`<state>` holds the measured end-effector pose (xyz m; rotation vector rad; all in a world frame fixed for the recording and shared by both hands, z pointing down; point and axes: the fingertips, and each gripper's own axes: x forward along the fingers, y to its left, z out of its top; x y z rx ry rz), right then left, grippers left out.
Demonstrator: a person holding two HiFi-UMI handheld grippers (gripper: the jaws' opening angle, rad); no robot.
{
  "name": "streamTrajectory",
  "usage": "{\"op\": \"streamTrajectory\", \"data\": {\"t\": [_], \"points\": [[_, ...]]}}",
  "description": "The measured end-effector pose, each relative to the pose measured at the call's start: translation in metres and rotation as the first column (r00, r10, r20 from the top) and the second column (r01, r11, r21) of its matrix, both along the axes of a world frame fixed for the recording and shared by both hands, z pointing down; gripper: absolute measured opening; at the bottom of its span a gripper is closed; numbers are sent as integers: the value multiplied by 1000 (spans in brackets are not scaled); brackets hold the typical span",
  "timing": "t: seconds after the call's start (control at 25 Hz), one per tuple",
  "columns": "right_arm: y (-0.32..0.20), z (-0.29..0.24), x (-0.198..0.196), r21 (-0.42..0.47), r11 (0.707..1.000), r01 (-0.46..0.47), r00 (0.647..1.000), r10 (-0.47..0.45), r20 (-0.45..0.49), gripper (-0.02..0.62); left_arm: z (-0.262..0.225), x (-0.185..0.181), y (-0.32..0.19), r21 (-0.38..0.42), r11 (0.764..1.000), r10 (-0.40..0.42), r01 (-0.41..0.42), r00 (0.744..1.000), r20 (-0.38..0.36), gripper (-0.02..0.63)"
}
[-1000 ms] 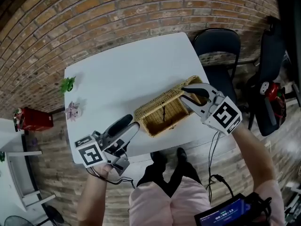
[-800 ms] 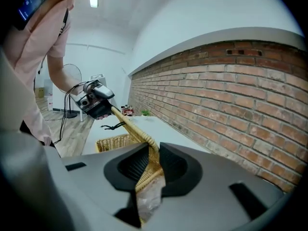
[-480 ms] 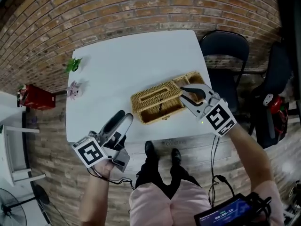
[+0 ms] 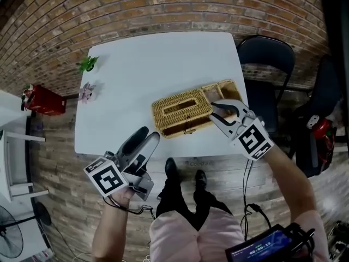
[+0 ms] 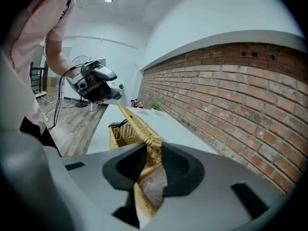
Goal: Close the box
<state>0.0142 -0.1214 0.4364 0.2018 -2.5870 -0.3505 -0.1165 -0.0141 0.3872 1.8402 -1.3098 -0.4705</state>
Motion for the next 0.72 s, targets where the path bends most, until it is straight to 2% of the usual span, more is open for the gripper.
{"op": "streamTrajectory", "data": {"t": [0.72], "points": [[13, 38, 17, 14, 999, 49, 995, -47, -90, 115, 6, 22, 12, -8, 1000, -28, 28, 999, 22, 304]]}}
